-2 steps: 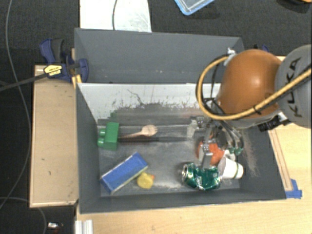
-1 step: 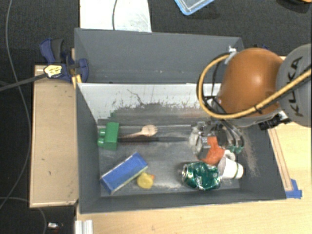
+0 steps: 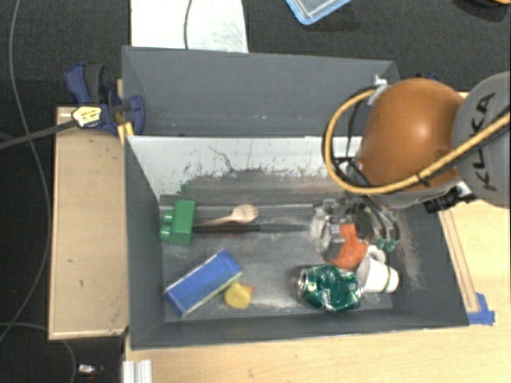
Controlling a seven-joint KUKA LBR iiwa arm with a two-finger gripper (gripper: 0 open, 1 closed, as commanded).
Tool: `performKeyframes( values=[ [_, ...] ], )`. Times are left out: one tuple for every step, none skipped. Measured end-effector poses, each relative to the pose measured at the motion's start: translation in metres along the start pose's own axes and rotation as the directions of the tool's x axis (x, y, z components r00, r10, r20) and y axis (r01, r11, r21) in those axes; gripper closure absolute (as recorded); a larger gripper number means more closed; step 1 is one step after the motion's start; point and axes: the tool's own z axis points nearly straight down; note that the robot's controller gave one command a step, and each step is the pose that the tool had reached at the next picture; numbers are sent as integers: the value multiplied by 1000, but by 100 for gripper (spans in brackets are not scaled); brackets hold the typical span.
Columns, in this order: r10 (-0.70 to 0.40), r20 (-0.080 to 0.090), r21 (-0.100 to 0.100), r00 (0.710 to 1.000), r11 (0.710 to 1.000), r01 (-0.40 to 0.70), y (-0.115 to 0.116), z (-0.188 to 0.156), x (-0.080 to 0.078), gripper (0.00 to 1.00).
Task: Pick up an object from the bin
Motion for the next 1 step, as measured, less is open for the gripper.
performKeyframes(
  values=[
    [-61, 3, 0, 998, 998, 61, -26, 27, 10, 100]
  ],
)
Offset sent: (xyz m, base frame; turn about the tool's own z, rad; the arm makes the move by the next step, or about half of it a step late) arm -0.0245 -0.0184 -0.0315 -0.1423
